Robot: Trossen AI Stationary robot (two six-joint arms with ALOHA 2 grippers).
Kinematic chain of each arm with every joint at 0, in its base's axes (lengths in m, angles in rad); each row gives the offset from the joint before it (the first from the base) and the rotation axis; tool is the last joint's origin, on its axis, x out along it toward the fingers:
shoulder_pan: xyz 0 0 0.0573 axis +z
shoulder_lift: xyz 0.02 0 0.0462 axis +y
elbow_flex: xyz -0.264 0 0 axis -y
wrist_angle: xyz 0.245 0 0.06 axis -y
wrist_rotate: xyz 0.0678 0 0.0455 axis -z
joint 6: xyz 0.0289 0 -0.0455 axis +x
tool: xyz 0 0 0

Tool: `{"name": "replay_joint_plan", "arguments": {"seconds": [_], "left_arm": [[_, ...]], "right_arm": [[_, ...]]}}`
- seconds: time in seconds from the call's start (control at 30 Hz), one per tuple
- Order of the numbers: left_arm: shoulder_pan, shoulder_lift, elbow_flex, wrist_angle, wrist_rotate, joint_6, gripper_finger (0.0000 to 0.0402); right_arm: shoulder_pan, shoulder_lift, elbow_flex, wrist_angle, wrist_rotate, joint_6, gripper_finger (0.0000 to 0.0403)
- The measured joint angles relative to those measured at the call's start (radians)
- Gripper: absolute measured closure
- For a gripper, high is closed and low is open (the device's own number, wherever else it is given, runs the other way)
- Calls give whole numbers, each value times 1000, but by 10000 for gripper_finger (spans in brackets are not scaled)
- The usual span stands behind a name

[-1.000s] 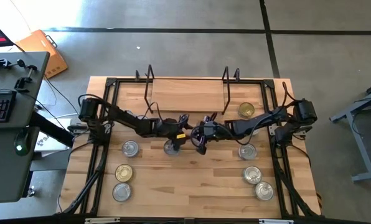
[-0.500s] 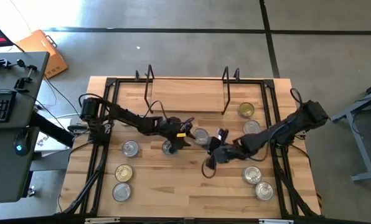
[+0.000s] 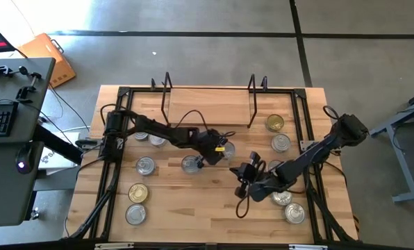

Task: Stack canned seafood by type on shelf
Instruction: Put the blue tuna can on the shelf

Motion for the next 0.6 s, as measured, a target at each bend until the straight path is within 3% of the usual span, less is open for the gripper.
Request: {"name": "replay_joint_plan", "arguments": {"seconds": [0.17, 0.33, 0.47, 0.6], "left_arm": [[1, -7, 6, -19, -19, -21, 391], [-1, -24, 2, -26, -32, -110, 398], [-1, -46, 0, -35, -31, -203, 400], [-1, -69, 1, -16, -28, -291, 401]], "right_arm": [[7, 0, 0, 1, 10, -1, 402], [7, 0, 0, -2, -13, -53, 392], [-9, 0, -1, -18, -101, -116, 342], [-42, 1, -1, -35, -159, -230, 261]]}}
